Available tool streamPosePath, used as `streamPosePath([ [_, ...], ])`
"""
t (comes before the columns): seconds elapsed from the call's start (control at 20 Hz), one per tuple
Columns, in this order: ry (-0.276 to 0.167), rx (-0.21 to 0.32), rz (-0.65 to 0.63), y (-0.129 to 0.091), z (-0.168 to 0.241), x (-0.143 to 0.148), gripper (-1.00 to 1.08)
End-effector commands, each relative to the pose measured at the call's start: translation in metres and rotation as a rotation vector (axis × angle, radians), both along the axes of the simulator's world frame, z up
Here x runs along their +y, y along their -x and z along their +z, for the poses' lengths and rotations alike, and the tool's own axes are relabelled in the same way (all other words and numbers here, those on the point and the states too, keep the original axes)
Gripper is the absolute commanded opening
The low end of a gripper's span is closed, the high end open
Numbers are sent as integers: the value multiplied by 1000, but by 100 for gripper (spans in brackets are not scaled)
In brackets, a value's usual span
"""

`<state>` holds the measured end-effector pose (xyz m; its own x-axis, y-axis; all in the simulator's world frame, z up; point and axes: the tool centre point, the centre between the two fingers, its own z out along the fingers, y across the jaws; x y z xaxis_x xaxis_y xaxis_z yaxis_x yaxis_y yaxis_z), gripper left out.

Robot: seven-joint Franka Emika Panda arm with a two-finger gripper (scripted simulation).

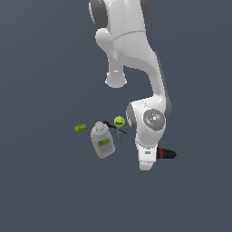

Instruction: Pick up a designated object from a clutter of objects.

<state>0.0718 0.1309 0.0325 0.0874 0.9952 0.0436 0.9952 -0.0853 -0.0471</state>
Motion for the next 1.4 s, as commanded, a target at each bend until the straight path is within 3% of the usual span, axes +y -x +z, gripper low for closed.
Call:
streamPosePath([
  [0.0,-1,-1,-1,0,-1,0,-100],
  [0.4,0,0,0,1,4,-3,-100],
  [0.7,0,0,0,3,23,-22,-100],
  [1.35,0,0,0,17,124,-116,-100],
])
